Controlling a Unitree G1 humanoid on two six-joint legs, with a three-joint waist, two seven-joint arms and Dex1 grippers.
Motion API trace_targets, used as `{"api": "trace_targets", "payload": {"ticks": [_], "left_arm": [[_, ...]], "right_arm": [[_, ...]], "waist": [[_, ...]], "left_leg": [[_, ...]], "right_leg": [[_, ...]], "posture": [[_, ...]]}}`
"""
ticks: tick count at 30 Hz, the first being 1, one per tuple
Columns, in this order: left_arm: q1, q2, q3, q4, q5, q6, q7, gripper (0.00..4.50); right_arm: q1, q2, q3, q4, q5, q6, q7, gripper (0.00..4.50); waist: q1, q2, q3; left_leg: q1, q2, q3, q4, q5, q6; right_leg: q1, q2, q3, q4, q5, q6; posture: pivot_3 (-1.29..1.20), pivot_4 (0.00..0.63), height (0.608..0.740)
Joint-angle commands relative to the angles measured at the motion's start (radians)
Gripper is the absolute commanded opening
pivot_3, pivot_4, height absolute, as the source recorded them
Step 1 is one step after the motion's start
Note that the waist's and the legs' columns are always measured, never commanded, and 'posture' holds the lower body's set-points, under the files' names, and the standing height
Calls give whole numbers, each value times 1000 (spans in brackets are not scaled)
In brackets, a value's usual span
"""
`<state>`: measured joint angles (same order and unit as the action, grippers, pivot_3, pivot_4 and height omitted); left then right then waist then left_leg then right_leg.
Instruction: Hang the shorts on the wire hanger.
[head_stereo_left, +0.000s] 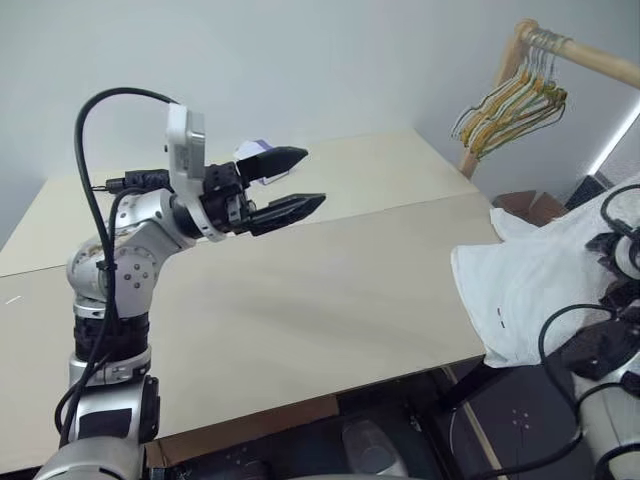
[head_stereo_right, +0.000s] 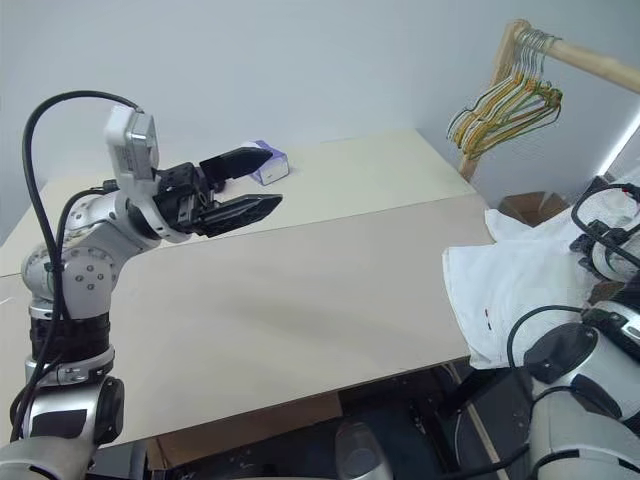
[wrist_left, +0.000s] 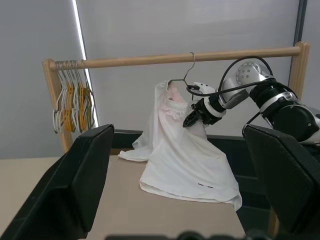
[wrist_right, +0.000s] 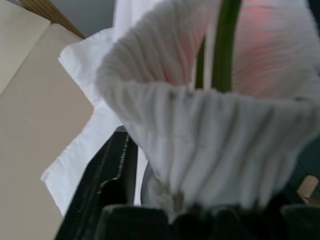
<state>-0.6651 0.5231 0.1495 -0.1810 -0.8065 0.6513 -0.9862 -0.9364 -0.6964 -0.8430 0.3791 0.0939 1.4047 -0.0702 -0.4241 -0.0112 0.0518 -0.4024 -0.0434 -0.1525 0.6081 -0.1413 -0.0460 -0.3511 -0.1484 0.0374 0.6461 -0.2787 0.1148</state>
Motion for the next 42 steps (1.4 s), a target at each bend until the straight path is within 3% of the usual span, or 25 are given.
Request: {"api": "trace_targets", "payload": {"ticks": [1, 4, 10, 18, 24, 36, 42], "left_arm": [[-13, 18, 4, -22, -2, -13, -2, 4500], [-16, 22, 4, -20, -1, -12, -4, 4500], [-24, 29, 1, -15, -1, -12, -9, 4500], [-45, 31, -13, 8, 3, -15, -21, 4500], [-44, 27, -28, 18, 18, -22, -32, 4500], [-23, 31, -40, 24, 56, -43, -50, 4500], [-21, 34, -49, 32, 70, -60, -62, 4500]], "right_arm": [[-13, -8, -13, -68, 20, -46, -8, 3540], [15, -4, 12, -100, 20, -82, -4, 4478], [104, 22, 97, -222, 4, -183, 0, 4478], [317, 117, 249, -543, -74, -495, -58, 4478], [442, 180, 319, -641, -163, -715, -143, 4478], [476, 228, 319, -612, -204, -806, -217, 4478], [531, 182, 424, -594, -358, -1058, -295, 4478]], "waist": [[1, 0, 0], [2, 0, 0], [0, 0, 0], [2, 0, 0], [6, 0, 0], [21, 0, 0], [29, 0, 0]], "left_leg": [[0, 0, 0, 0, 0, 0], [0, 0, 0, 0, 0, 0], [0, 0, 0, 0, 0, 0], [1, 0, 0, -1, 0, 0], [1, 0, -1, -1, 0, 0], [2, 0, -1, -2, 0, 0], [2, 0, -1, -2, 0, 0]], "right_leg": [[0, 0, 0, 0, 0, 0], [0, 0, 0, 0, 0, 0], [0, 0, 0, 0, 0, 0], [0, 0, 1, 0, 0, 0], [0, 0, 1, 0, 0, 0], [0, 0, 1, 0, 0, 0], [-1, 0, 1, 0, 0, 0]], "posture": [[-347, 0, 740], [-344, 0, 740], [-346, 0, 740], [-357, 0, 740], [-360, 0, 740], [-353, 0, 740], [-359, 0, 740]]}}
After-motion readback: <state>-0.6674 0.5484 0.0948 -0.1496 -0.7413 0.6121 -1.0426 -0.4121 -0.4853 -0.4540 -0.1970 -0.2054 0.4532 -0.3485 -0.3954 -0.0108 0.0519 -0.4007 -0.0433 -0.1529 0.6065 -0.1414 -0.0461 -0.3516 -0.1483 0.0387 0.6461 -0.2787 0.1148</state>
